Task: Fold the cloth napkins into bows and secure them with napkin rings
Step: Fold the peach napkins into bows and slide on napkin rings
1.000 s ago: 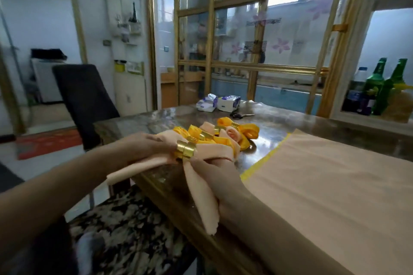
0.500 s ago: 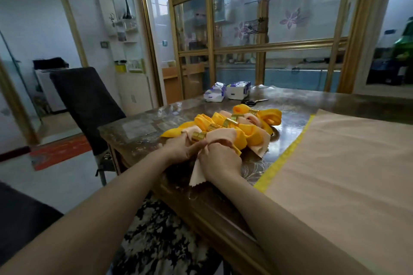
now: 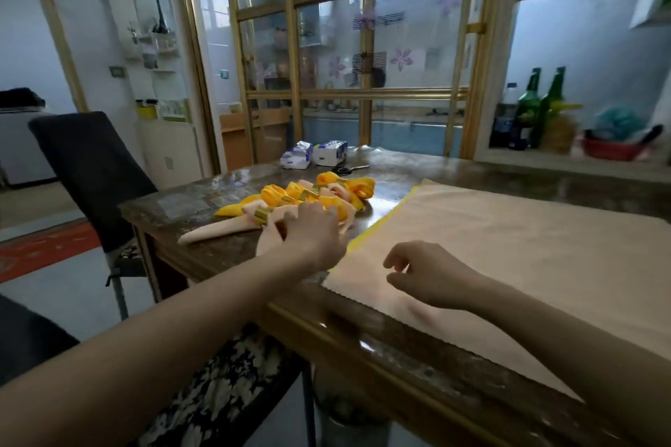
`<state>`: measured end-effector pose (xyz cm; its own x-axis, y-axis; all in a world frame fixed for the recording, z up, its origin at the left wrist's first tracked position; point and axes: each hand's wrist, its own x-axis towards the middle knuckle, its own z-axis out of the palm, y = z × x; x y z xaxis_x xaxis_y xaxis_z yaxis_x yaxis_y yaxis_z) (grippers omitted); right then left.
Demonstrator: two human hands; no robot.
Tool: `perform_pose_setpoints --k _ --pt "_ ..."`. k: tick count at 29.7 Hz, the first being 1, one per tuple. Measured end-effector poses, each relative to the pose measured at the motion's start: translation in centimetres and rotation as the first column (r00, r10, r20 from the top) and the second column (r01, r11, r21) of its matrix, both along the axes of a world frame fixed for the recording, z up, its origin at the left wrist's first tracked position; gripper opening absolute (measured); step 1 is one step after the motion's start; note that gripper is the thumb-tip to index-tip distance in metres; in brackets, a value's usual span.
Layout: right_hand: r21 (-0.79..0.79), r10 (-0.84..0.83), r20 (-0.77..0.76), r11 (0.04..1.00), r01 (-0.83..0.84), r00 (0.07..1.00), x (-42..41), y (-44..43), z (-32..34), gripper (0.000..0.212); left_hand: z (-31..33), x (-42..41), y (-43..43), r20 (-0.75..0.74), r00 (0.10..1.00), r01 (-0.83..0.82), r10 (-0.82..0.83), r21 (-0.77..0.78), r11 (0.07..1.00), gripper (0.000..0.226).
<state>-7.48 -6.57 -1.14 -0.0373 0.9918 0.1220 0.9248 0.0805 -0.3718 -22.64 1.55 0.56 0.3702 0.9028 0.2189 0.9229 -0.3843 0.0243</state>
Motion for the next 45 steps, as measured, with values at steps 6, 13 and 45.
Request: perform_pose_setpoints --k 6,13,45 --pt "-0.136 -0.233 0.194 0.955 0.262 0.953 11.6 -12.1 -0.3 0.039 -0.9 14.8 -11.6 -0.039 0.837 0.533 -0.545 -0.159 0.831 0.060" --pt "-0.084 -0.552 0.140 0.821 0.565 0.822 22.3 -24.1 2.0 0.028 -4.7 24.2 -21.8 0.051 0.623 0.708 -0.780 -0.462 0.535 0.073" --pt "-0.410 -0.177 -0.002 0.898 0.161 0.984 15.7 -23.3 4.5 0.010 4.2 10.4 -16.3 0.510 0.860 0.502 -0.005 -0.846 0.181 0.028"
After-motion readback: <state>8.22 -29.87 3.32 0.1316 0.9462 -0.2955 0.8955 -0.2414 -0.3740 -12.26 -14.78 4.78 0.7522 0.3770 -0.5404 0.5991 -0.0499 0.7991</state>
